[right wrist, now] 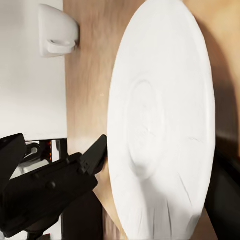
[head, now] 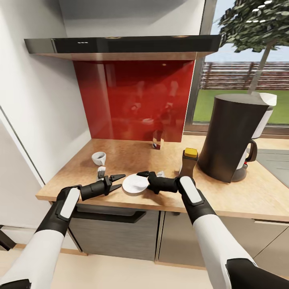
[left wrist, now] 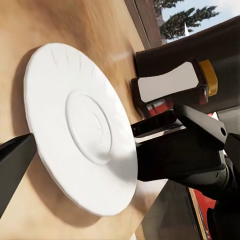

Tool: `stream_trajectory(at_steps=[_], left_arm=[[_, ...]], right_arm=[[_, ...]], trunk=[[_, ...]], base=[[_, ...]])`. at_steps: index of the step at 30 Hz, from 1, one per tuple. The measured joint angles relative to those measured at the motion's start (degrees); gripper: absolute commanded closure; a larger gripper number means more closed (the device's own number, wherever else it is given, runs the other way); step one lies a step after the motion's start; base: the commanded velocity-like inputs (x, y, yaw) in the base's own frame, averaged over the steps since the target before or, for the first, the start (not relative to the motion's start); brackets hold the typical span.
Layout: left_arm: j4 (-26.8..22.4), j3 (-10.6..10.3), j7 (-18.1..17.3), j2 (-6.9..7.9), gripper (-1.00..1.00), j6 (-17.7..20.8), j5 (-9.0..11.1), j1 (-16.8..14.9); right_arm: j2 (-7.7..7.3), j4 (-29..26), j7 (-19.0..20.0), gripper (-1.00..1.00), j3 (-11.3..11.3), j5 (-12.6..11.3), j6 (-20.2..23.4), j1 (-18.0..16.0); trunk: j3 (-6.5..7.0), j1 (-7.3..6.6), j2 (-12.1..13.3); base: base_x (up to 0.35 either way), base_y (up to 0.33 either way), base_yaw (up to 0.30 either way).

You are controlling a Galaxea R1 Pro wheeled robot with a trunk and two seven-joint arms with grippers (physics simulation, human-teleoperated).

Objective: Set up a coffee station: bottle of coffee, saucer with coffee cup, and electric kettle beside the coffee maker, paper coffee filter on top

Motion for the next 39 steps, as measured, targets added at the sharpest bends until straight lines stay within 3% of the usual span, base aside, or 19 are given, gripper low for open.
stream_trajectory(at_steps=[12,16,25,26,32,38,39], left_arm=[[-0.1,0.0,0.0,-0.10,-1.00,0.1,0.0,0.0],[-0.2,0.0,0.0,-0.42,-1.00,0.0,0.0,0.0],[-0.2,0.0,0.0,-0.80,-1.00,0.0,0.0,0.0],[-0.2,0.0,0.0,-0.80,-1.00,0.0,0.0,0.0],[-0.2,0.0,0.0,-0.79,-1.00,0.0,0.0,0.0],[-0.3,0.1,0.1,-0.79,-1.00,0.2,0.3,0.0],[-0.4,0.1,0.0,-0.79,-1.00,0.1,0.1,0.0]], right_arm=[[0.01,0.2,-0.2,-1.00,0.2,-0.2,-0.1,-0.7],[0.06,0.3,0.1,-1.00,2.3,0.1,-0.4,-0.8],[0.06,0.3,1.1,-1.00,3.4,-0.2,-2.4,-0.8],[0.06,0.3,1.1,1.00,3.4,-0.2,-2.4,-0.8],[0.03,0.4,1.2,1.00,3.7,2.3,-2.5,-0.8],[0.03,0.4,1.2,1.00,3.7,2.3,-2.5,-0.8],[0.04,0.4,1.2,1.00,3.7,1.5,-2.5,-0.8]], trunk=[[-0.01,0.00,0.0],[-0.01,0.00,0.0],[-0.01,0.00,0.0],[-0.01,0.00,0.0],[-0.02,0.01,0.0],[-0.02,0.01,0.0],[-0.02,0.01,0.0]], base=[[0.000,0.000,0.000],[0.000,0.000,0.000],[0.000,0.000,0.000],[0.000,0.000,0.000],[0.000,0.000,0.000],[0.000,0.000,0.000],[0.000,0.000,0.000]])
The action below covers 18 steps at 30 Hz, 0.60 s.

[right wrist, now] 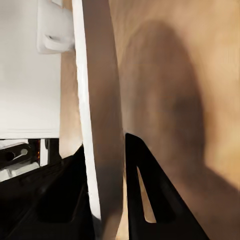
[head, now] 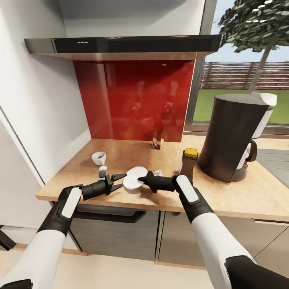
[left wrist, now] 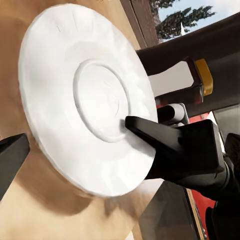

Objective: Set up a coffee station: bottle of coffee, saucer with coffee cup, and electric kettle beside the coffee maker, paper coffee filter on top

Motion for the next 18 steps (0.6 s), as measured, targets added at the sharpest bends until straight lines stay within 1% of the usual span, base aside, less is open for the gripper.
stream_trajectory(at_steps=[1,5,8,11,14,15,17,18], left_arm=[[-0.7,0.0,0.1,0.09,-1.00,-0.2,-0.6,0.0],[-3.0,0.2,0.1,0.33,-1.00,-0.1,-0.6,0.0],[-7.3,0.3,-0.1,0.40,-1.00,0.2,-0.4,0.0],[-13.2,0.2,-0.5,0.41,-1.00,0.4,0.6,0.0],[-17.3,0.2,-2.2,0.41,-1.00,0.4,0.9,0.0],[-19.6,0.2,-4.5,0.41,-1.00,0.5,1.2,0.0],[-20.5,0.3,-5.6,0.41,-1.00,0.4,1.0,0.0],[-20.9,0.3,-6.0,0.44,-1.00,0.4,1.0,0.0]], right_arm=[[0.01,0.0,0.0,1.00,0.0,-0.7,0.0,0.0],[0.01,0.0,0.0,1.00,0.0,-0.7,0.0,0.0],[0.01,0.0,0.0,1.00,0.0,-0.6,0.0,0.0],[0.01,0.0,0.0,1.00,0.0,-0.7,0.0,0.0],[0.01,-0.1,0.0,1.00,0.0,-0.7,0.0,0.0],[0.01,-0.2,-0.2,1.00,0.0,-0.7,-0.1,0.0],[0.01,-0.4,-0.1,1.00,0.0,-0.8,-0.1,0.0],[0.01,-0.6,0.9,1.00,0.0,-1.0,-0.1,0.0]], trunk=[[0.00,0.00,0.0],[0.00,0.00,0.0],[0.00,0.00,0.0],[0.00,0.00,0.0],[0.00,0.00,0.0],[0.00,0.00,0.0],[0.00,0.02,0.0],[0.00,0.03,0.0]], base=[[0.000,0.000,0.000],[0.000,0.000,0.000],[0.000,0.000,0.000],[0.000,0.000,0.000],[-0.013,0.000,0.000],[-0.085,0.000,0.000],[-0.211,0.000,0.000],[-0.307,0.000,0.000]])
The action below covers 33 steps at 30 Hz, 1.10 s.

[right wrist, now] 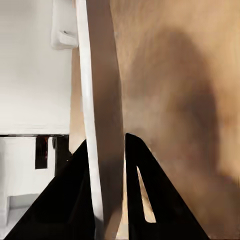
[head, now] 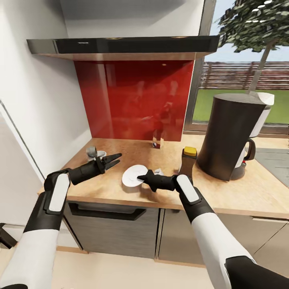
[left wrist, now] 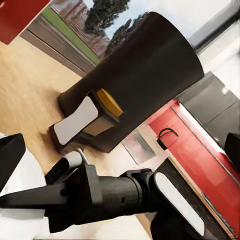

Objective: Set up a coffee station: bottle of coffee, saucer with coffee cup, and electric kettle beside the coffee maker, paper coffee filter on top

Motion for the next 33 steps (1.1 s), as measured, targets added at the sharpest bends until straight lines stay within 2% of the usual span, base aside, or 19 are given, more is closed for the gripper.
stream_trajectory(at_steps=[1,2,8,10,14,16,17,18,20,21,23,24,25,26,28,29,30,32,33], left_arm=[[-0.3,0.0,-0.4,0.04,-1.00,0.0,0.0,0.0],[-0.3,0.1,-0.4,0.04,-1.00,0.0,0.0,0.0],[-0.4,0.1,-0.7,0.20,-1.00,0.0,0.0,0.0],[-0.4,-2.2,-1.3,1.03,-1.00,-0.1,0.0,0.0],[0.0,-7.9,-7.9,2.01,-1.00,-0.2,-0.1,0.2],[-0.3,-12.4,-11.6,3.60,-1.00,-0.4,-0.4,0.4],[-0.5,-13.9,-12.3,4.15,-1.00,-0.5,-0.4,0.4],[-0.8,-16.8,-13.7,5.35,-1.00,-0.7,-0.5,0.5],[-1.0,-19.6,-15.1,6.80,-1.00,-1.3,-0.5,0.8],[-1.1,-21.7,-16.6,8.30,-1.00,-2.1,-0.6,1.5],[-1.2,-23.2,-18.4,9.80,-1.00,-3.0,-0.6,2.7],[-1.3,-24.1,-20.4,11.12,-1.00,-4.2,-0.7,4.2],[-1.2,-24.4,-21.5,11.77,-1.00,-5.1,-0.7,5.3],[-0.8,-25.0,-24.6,14.11,-1.00,-8.3,-0.9,8.0],[-0.3,-25.3,-27.1,16.70,-1.00,-10.7,-0.9,10.8],[0.1,-25.4,-27.8,17.40,-1.00,-11.2,-0.9,11.8],[1.3,-25.5,-28.9,18.41,-1.00,-12.1,-0.9,13.6],[3.5,-25.5,-29.7,19.29,-1.00,-13.0,-0.9,15.2],[7.7,-25.5,-30.4,20.29,-1.00,-15.4,-1.0,16.7]], right_arm=[[0.00,-1.0,3.7,1.00,0.0,-0.8,-0.1,0.0],[-0.01,-1.4,4.4,1.00,0.0,-0.2,-0.1,0.0],[-0.32,-8.1,7.2,1.00,-0.1,-0.3,0.1,0.1],[-0.51,-10.2,8.3,1.00,-0.1,-0.3,0.1,0.3],[-2.44,-12.2,12.2,1.00,-0.1,0.1,0.2,0.7],[-4.17,-12.5,14.6,1.00,-0.1,0.2,0.2,0.9],[-4.56,-12.6,15.2,1.00,-0.1,0.2,0.2,0.9],[-5.17,-12.6,16.2,1.00,-0.1,0.3,0.2,0.9],[-5.68,-12.7,17.0,1.00,-0.1,0.3,0.2,0.9],[-6.22,-12.7,17.5,1.00,-0.1,0.4,0.2,1.0],[-6.85,-12.7,17.8,1.00,-0.1,0.4,0.2,1.0],[-7.51,-12.7,18.0,1.00,-0.1,0.4,0.2,1.0],[-7.79,-12.7,18.1,1.00,-0.1,0.3,0.2,1.0],[-8.35,-12.7,18.3,1.00,-0.1,0.3,0.2,1.0],[-8.69,-12.7,18.7,1.00,-0.1,0.3,0.2,1.0],[-8.77,-12.7,18.8,1.00,-0.1,0.3,0.2,1.0],[-8.87,-12.7,19.2,1.00,-0.1,0.3,0.2,1.0],[-8.95,-12.7,19.6,1.00,-0.1,0.3,0.2,1.0],[-9.05,-12.8,19.9,1.00,-0.1,0.2,0.2,1.0]], trunk=[[0.00,0.00,0.0],[0.00,0.01,0.0],[0.00,-0.02,0.0],[0.00,0.00,0.0],[0.00,-0.02,0.0],[0.00,-0.02,0.0],[0.00,-0.02,0.0],[0.00,-0.02,0.0],[0.00,-0.03,0.0],[-0.01,-0.03,0.0],[0.00,-0.03,0.0],[-0.01,-0.02,0.0],[-0.01,-0.03,0.0],[-0.02,-0.03,0.0],[-0.01,-0.03,0.0],[-0.01,-0.03,0.0],[-0.01,-0.03,0.0],[-0.01,-0.03,0.0],[-0.01,-0.02,0.0]], base=[[-0.312,0.000,0.000],[-0.312,0.000,0.000],[-0.159,0.000,0.000],[-0.197,0.000,0.000],[-0.088,0.000,0.000],[-0.025,0.000,0.000],[-0.014,0.000,0.000],[-0.011,0.000,0.000],[-0.007,0.000,0.000],[-0.005,0.000,0.000],[-0.003,0.000,0.000],[-0.002,0.000,0.000],[0.000,0.000,0.000],[0.000,0.000,0.000],[0.000,0.000,0.000],[0.000,0.000,0.000],[0.000,0.000,0.000],[0.000,0.000,0.000],[0.000,0.000,0.000]])
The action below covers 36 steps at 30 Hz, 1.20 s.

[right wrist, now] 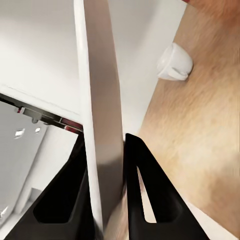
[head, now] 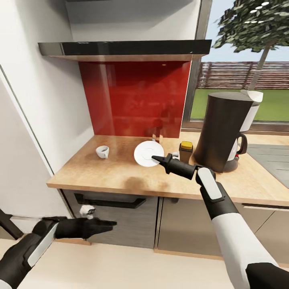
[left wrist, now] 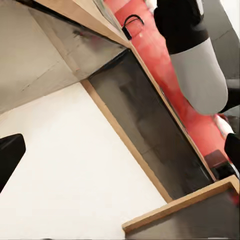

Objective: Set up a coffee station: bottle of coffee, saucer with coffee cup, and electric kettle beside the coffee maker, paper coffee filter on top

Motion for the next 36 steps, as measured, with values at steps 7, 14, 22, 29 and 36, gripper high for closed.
stream_trajectory(at_steps=[7,14,22,29,36], left_arm=[[31.7,0.1,-5.5,0.99,-1.00,-16.8,0.0,1.6],[63.0,0.0,-6.9,0.62,-1.00,-31.9,0.0,1.9],[65.6,0.3,-6.8,-0.18,-1.00,-35.3,0.1,4.1],[65.8,0.3,-6.3,-0.45,-1.00,-35.5,0.1,4.7],[65.8,0.3,-2.4,-0.48,-1.00,-35.5,0.0,4.7]], right_arm=[[-1.96,-0.5,5.9,1.00,-0.1,-0.1,0.2,0.0],[-4.80,-8.4,11.3,1.00,-0.1,0.4,0.3,4.6],[-5.43,-9.6,11.5,1.00,-0.1,0.4,0.3,7.0],[-8.74,-13.4,15.0,1.00,-0.1,0.6,0.3,9.4],[-10.49,-13.8,15.2,1.00,-0.1,0.6,0.2,10.1]], trunk=[[0.00,0.00,0.0],[0.01,0.00,0.0],[0.01,0.00,0.0],[0.01,0.00,0.0],[0.01,0.00,0.0]], base=[[0.000,0.000,0.000],[0.000,0.000,0.000],[0.000,0.000,0.000],[0.000,0.000,0.000],[0.000,0.000,-0.011]])
